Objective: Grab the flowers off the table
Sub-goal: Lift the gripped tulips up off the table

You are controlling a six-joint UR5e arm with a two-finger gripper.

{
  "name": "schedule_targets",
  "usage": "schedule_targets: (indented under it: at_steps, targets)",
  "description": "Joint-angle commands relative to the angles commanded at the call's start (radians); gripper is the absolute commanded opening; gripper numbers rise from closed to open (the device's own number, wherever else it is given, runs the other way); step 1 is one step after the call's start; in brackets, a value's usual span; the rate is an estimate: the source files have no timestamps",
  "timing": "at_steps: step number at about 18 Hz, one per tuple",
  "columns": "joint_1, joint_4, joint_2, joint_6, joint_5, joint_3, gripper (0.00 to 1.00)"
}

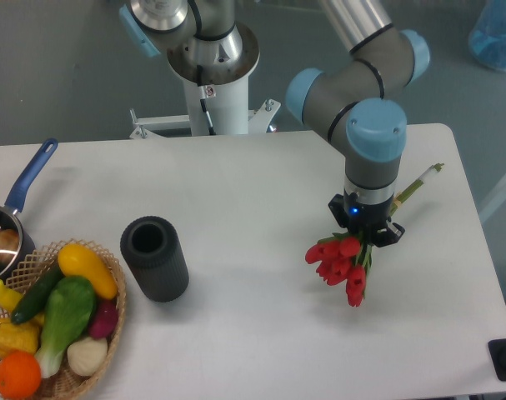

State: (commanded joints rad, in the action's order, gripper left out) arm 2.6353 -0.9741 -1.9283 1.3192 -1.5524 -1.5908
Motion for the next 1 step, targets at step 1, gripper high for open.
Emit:
schedule_targets:
  at_steps: [1]
  targets:
    - [0.002,-0.002,0.006,0.002,0.003,0.005,0.0]
